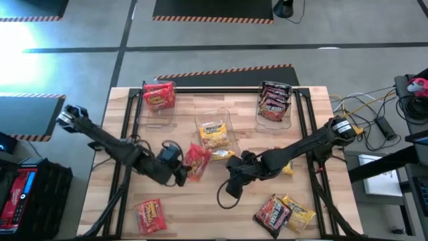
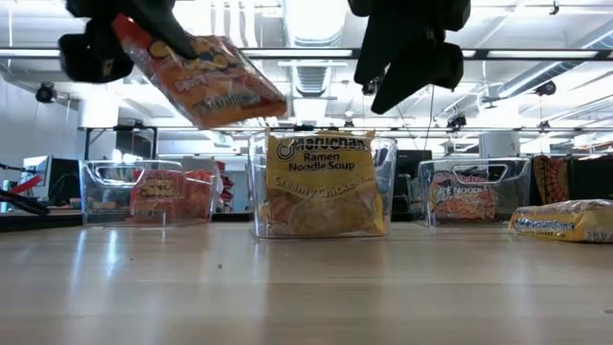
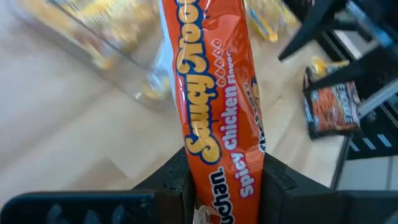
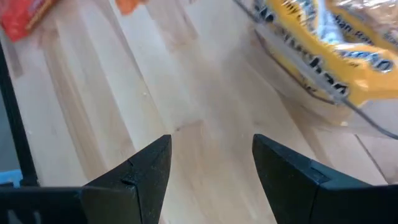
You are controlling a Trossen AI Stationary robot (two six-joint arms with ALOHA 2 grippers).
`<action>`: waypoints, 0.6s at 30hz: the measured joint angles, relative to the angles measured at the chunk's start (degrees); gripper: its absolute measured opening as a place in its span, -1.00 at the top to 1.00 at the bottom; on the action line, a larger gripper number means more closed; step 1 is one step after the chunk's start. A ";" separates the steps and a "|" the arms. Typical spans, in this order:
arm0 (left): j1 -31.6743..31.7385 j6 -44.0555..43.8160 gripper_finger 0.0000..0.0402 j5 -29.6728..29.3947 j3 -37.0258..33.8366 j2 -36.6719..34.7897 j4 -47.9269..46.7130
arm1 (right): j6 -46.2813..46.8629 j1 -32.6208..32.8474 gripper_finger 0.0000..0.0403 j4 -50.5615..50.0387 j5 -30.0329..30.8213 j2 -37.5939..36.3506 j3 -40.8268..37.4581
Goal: Sort Maruchan noodles
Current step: Put the top orange noodle pack into the top left transparent bin
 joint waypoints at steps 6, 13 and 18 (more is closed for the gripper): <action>4.59 8.06 0.57 3.59 0.00 -8.20 -3.04 | 1.32 -0.40 -0.07 -0.49 0.67 -1.67 0.00; 11.93 15.66 0.57 3.90 0.00 -17.89 -13.87 | -0.15 -3.02 -0.07 -0.57 5.89 -4.14 0.00; 20.63 23.05 0.57 5.12 0.02 -23.02 -19.73 | -0.67 -5.54 -0.07 -0.73 8.03 -5.48 0.02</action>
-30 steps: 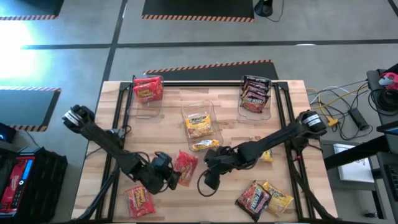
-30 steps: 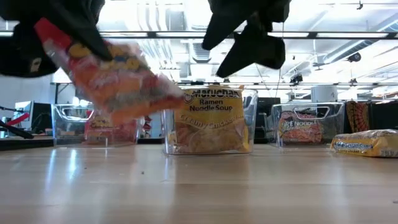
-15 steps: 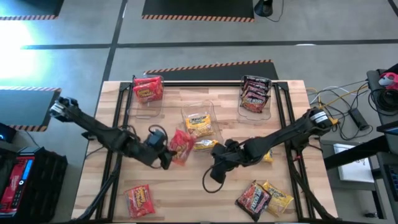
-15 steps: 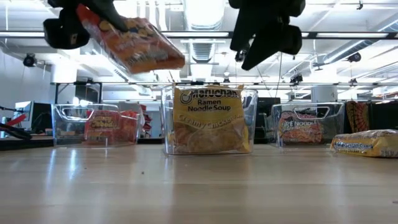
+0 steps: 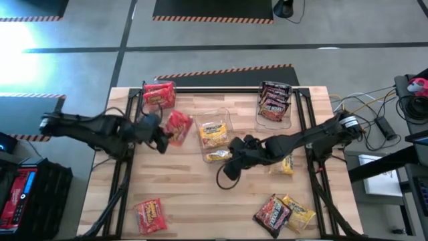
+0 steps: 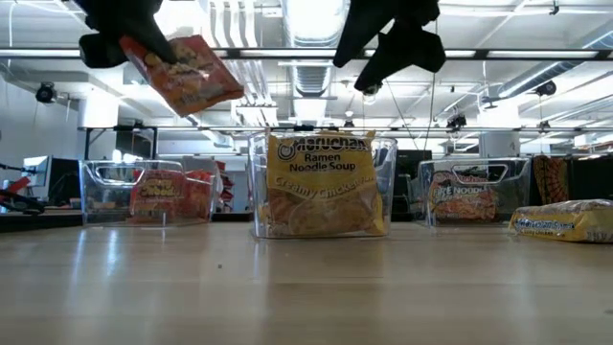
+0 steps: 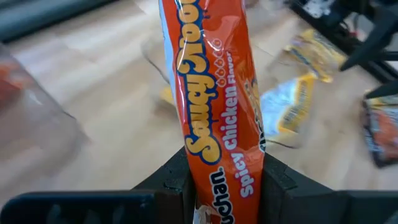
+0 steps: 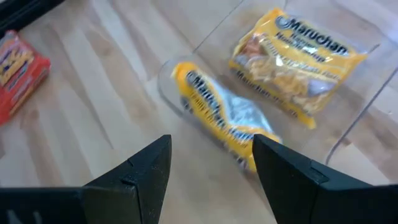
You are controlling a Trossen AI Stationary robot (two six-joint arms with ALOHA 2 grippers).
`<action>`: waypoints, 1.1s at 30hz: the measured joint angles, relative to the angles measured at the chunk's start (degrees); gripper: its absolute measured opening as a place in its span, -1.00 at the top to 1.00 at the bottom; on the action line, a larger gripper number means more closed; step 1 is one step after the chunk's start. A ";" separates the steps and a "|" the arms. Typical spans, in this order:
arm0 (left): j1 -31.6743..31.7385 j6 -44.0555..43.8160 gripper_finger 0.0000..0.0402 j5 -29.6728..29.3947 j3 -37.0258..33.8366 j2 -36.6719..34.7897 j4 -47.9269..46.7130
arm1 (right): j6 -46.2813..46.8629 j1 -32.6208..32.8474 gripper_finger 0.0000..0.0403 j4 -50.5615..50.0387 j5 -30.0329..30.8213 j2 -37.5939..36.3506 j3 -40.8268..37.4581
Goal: Sort Maruchan noodles
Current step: Put the top orange noodle pack into the top left transparent bin
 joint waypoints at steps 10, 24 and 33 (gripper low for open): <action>22.74 21.19 0.57 3.04 0.00 -3.85 -7.64 | 0.01 -4.40 -0.07 0.00 -0.01 -0.01 0.01; 48.64 49.66 0.57 7.08 0.00 1.52 -10.10 | 0.17 -4.69 -0.07 0.03 -0.08 -0.01 0.04; 52.02 58.85 0.57 9.72 -0.07 5.33 -11.87 | 0.22 -4.69 -0.07 0.05 -0.11 0.05 0.04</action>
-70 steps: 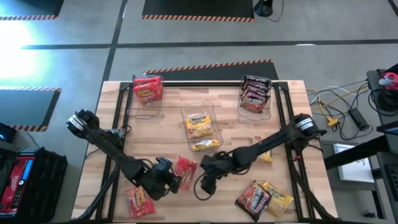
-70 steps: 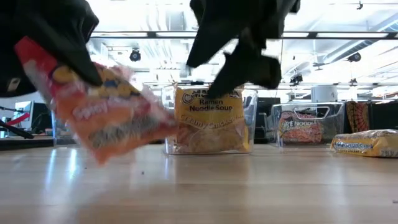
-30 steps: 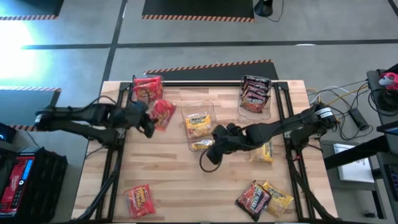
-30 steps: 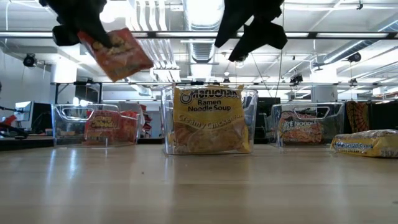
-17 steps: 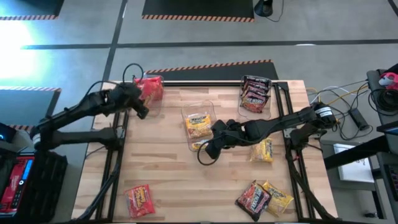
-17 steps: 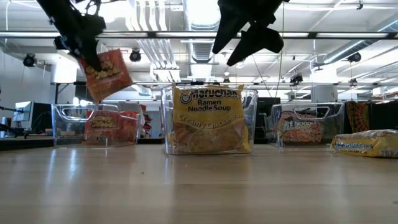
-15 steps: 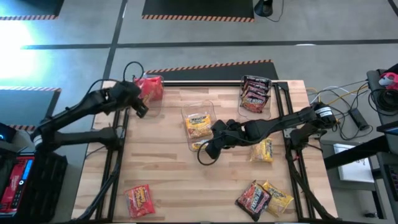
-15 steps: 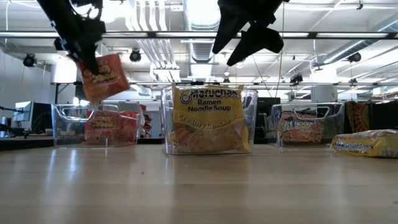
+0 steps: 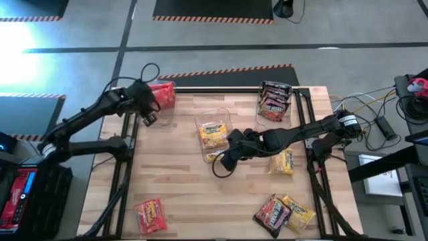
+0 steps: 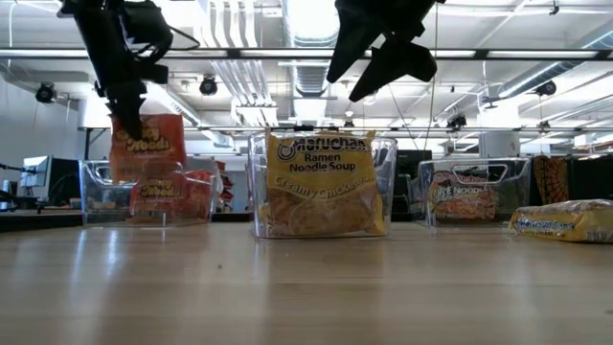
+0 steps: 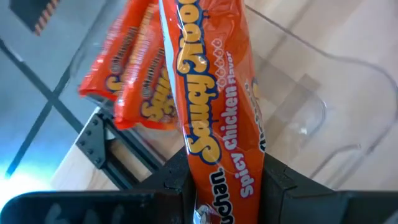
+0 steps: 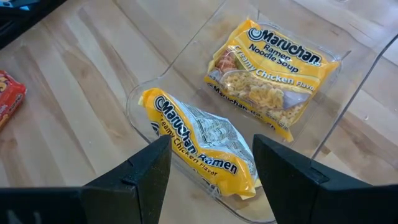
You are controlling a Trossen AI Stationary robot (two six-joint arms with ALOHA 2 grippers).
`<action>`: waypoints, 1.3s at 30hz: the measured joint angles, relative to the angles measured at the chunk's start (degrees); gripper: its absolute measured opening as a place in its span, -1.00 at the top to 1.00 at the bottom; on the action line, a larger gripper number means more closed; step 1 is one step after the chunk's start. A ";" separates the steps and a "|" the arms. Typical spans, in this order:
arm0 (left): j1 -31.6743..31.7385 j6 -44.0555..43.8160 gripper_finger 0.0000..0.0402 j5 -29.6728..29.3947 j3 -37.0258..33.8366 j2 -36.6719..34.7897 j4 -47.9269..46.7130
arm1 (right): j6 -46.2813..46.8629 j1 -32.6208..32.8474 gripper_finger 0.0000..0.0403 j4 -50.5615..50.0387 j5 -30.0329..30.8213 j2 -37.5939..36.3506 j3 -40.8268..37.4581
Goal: Sort Maruchan noodles
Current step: Put the top orange noodle pack into the top left transparent bin
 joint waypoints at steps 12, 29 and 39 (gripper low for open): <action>-0.01 12.08 0.57 2.65 -0.30 5.17 1.15 | 0.00 0.00 -0.07 0.02 0.00 0.00 0.00; 2.01 16.96 0.44 -0.17 -7.52 10.45 15.20 | 0.02 0.00 -0.07 0.04 0.00 0.00 0.02; 3.06 20.89 0.21 -1.38 -10.57 11.19 19.19 | 0.02 0.00 -0.07 0.04 -0.02 0.02 0.02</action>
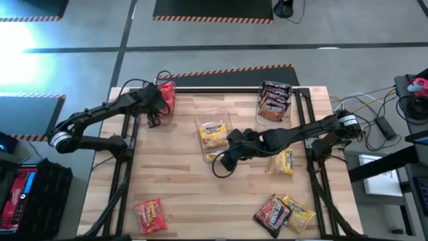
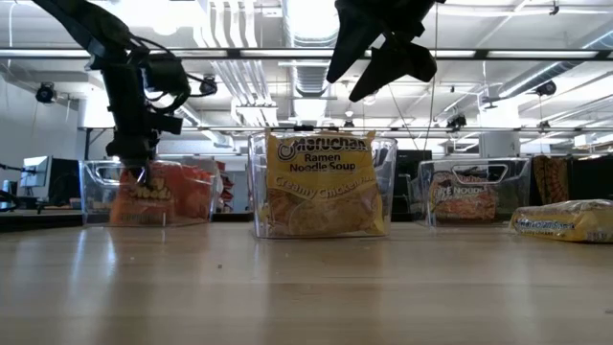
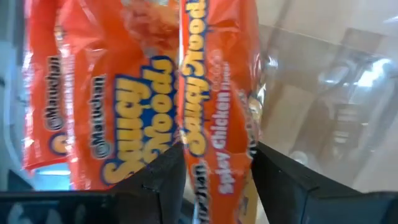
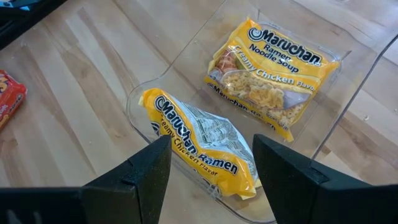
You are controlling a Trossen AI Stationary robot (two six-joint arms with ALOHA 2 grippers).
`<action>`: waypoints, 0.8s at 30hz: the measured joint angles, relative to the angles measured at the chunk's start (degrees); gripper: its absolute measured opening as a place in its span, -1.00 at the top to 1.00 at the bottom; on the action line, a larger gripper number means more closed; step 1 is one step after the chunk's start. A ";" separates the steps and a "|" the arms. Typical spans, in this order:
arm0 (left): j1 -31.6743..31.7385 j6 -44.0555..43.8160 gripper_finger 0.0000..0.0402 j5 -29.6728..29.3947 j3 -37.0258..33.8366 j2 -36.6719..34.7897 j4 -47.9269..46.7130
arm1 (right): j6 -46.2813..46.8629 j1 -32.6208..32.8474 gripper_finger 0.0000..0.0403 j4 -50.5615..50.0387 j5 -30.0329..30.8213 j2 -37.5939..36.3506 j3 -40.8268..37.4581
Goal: Sort Maruchan noodles
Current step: Put the top orange noodle pack into the top left transparent bin, then put the orange noodle pack into the top left transparent bin
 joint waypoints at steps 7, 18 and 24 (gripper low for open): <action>1.18 0.97 0.20 -6.01 1.88 -0.13 1.70 | 0.00 0.00 -0.07 0.00 0.00 0.00 0.00; 1.19 1.06 0.20 -11.07 6.73 -0.31 2.92 | 0.00 0.00 -0.07 0.00 -0.01 0.00 0.00; 0.42 -4.92 0.20 -7.24 10.83 -2.42 -1.66 | 0.00 0.01 -0.07 0.01 -0.01 0.00 0.00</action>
